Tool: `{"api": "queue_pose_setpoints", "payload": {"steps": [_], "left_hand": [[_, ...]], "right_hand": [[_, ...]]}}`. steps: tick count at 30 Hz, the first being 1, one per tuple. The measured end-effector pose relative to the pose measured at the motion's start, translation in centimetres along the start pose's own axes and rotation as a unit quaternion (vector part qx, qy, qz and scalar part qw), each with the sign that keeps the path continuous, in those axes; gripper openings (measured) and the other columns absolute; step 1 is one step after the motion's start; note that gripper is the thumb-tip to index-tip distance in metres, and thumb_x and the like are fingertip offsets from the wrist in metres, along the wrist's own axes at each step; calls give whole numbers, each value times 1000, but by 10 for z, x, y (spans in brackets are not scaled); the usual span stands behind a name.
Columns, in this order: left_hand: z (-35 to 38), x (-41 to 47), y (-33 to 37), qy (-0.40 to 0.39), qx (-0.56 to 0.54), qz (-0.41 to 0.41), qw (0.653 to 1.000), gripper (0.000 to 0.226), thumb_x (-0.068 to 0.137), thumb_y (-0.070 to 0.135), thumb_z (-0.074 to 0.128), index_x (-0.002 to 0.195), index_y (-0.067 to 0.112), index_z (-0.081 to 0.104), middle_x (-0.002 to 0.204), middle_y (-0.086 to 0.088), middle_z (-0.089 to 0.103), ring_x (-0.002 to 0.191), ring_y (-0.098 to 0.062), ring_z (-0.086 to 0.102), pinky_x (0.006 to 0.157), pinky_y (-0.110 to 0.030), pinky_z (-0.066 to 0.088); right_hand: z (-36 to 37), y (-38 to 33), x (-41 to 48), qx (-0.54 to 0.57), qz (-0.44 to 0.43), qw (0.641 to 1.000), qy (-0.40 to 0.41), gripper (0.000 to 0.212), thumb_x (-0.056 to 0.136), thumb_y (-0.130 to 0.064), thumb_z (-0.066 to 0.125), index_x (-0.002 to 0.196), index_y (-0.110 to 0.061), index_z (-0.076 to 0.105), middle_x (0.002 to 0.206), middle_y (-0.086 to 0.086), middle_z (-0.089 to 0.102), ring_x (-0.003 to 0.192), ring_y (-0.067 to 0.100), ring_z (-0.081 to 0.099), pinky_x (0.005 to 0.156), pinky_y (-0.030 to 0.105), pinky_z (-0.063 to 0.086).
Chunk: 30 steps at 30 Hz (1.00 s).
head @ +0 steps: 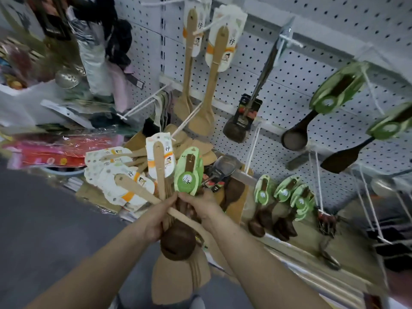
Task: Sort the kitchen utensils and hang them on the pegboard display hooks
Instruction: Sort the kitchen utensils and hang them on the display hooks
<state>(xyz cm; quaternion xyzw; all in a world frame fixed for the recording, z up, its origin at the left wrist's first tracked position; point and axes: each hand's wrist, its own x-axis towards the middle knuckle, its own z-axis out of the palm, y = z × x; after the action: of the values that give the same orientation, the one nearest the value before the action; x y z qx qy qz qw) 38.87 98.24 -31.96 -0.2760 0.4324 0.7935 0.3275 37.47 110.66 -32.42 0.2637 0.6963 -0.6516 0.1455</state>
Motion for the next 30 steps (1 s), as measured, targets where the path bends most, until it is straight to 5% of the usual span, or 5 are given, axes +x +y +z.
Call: {"api": "queue_pose_setpoints", "payload": {"steps": [4, 9, 13, 20, 30], "left_hand": [[22, 1, -37, 12, 66, -20, 998, 24, 94, 20, 55, 83, 5, 70, 71, -13, 70, 59, -22, 68, 58, -28, 57], [30, 4, -76, 34, 59, -78, 995, 15, 90, 8, 49, 77, 10, 56, 66, -8, 53, 53, -20, 52, 54, -30, 47], [32, 7, -94, 31, 39, -89, 995, 11, 89, 4, 47, 83, 9, 52, 54, -4, 47, 43, -14, 47, 45, -22, 45], [44, 20, -97, 39, 39, -64, 996, 32, 79, 36, 69, 63, 13, 54, 56, -3, 50, 46, -13, 52, 48, -24, 50], [90, 70, -83, 31, 25, -1, 999, 27, 84, 29, 67, 73, 8, 54, 58, -7, 52, 55, -20, 55, 53, -27, 56]], "right_hand": [[-48, 6, -2, -47, 10, 999, -24, 34, 77, -2, 76, 109, -8, 64, 85, 2, 67, 62, 10, 61, 45, 17, 43], [-112, 22, 9, -234, 16, 972, 23, 60, 83, -17, 75, 133, -14, 42, 118, 6, 61, 110, 29, 61, 87, 37, 53], [-165, 32, 21, -311, -14, 947, 76, 44, 86, -22, 72, 120, -16, 45, 122, 11, 62, 112, 33, 60, 92, 41, 50], [-227, 58, 85, -182, 37, 961, 205, 67, 80, -22, 77, 130, -5, 34, 121, 20, 61, 108, 38, 61, 93, 50, 52], [-270, 66, 173, -115, 44, 961, 249, 58, 73, -11, 81, 111, -11, 38, 114, 20, 61, 98, 39, 65, 83, 56, 56]]}}
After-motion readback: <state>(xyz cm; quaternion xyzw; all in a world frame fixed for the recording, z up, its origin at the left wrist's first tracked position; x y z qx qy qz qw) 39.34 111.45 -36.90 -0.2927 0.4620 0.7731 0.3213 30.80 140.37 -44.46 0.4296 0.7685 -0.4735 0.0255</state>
